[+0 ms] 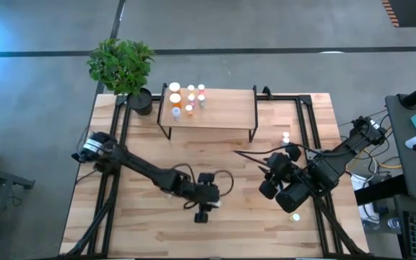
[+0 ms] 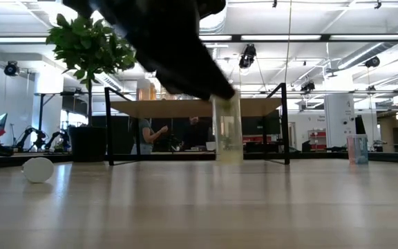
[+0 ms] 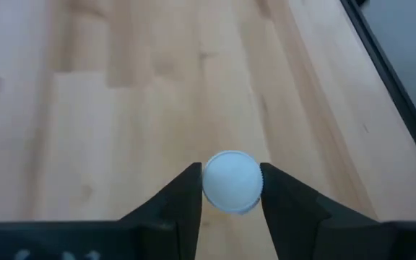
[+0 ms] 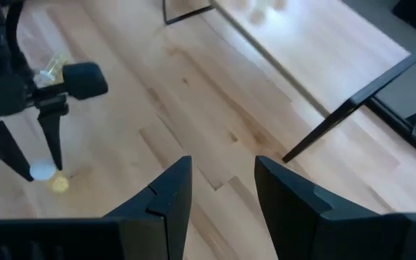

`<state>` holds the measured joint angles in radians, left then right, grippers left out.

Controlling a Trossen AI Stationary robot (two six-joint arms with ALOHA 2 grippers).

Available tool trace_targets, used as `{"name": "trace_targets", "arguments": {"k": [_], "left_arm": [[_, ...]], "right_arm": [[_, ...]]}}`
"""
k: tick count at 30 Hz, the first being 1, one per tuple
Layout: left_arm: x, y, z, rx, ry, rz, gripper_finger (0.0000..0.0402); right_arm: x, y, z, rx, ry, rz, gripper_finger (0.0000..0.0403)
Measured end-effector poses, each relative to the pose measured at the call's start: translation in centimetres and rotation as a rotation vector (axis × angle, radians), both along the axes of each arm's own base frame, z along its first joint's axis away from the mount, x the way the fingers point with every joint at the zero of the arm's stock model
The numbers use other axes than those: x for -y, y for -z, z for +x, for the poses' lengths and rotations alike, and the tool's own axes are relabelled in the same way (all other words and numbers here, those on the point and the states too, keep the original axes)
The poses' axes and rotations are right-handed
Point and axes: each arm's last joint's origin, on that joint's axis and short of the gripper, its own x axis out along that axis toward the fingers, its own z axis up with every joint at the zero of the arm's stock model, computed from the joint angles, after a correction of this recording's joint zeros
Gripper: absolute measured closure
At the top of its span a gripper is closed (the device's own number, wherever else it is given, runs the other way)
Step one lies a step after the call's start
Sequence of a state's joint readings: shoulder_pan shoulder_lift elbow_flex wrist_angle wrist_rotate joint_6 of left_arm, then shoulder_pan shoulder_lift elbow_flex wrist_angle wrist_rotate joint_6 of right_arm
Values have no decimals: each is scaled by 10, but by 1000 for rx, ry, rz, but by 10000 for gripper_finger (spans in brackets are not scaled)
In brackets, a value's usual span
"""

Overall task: Pick and place medicine bottles onto shelf by color
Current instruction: Put the yellow pill bottle on the shelf

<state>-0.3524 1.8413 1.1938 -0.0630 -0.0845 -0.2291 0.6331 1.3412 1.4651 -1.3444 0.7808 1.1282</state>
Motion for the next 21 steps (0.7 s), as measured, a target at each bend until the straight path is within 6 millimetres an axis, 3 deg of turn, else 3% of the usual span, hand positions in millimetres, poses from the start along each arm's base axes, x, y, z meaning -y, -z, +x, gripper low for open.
{"name": "trace_targets", "arguments": {"k": [6, 13, 17, 21], "left_arm": [[-51, -44, -11, 1, -121, 8, 290], [-142, -101, -47, 25, -369, 70, 290], [-189, -123, -60, 32, -476, 87, 290], [-218, -136, -62, 20, -473, 168, 290]], "right_arm": [[6, -2, -7, 35, 81, -26, 259], [10, -6, -11, 61, 106, -39, 259], [15, -8, -11, 86, 127, -50, 259], [20, -11, -11, 105, 150, -52, 259]]}}
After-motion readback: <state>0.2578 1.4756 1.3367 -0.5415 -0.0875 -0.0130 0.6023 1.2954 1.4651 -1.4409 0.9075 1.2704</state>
